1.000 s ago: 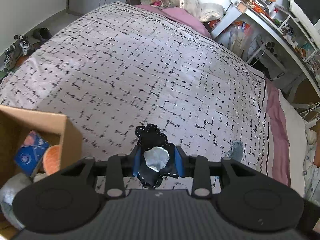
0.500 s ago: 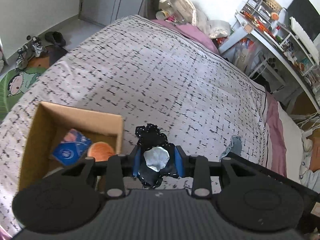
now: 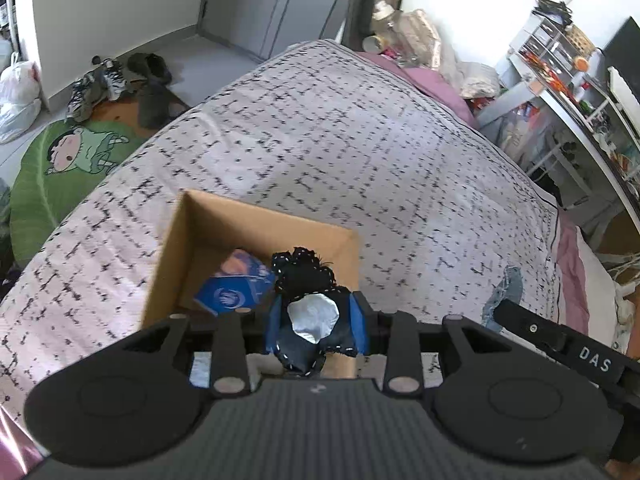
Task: Organize soft objects
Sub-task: 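Carry the black lace item and denim patch over the box with both grippers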
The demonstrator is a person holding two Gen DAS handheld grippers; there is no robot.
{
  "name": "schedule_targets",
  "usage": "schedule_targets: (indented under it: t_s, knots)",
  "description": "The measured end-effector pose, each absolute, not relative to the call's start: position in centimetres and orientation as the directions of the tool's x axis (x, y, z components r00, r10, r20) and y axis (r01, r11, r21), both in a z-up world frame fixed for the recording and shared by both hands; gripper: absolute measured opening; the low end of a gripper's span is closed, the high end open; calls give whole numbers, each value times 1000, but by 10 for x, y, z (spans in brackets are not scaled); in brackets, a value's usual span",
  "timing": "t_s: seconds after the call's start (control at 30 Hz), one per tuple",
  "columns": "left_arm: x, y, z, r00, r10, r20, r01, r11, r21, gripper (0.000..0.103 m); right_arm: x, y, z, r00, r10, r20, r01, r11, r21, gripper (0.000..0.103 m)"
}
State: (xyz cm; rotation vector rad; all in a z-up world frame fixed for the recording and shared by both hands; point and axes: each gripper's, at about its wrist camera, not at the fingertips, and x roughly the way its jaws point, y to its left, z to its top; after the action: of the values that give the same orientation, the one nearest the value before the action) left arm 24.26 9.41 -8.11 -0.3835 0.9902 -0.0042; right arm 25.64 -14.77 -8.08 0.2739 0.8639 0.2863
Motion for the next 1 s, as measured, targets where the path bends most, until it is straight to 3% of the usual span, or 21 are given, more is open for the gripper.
schedule_targets:
  t_s: [0.57, 0.83, 1.0]
  knots:
    - [252, 144, -106, 533, -144, -834, -234, 922, -309, 38, 246, -87, -80, 571, 411, -711, -260, 912, 319, 24]
    - [258, 153, -113, 489, -148, -860, -248, 921, -300, 55, 250, -65, -87, 518, 459, -722, -305, 888, 345, 24]
    - [258, 157, -108, 495, -146, -856, -264, 914, -308, 55, 255, -54, -92, 491, 478, -728, -320, 877, 360, 24]
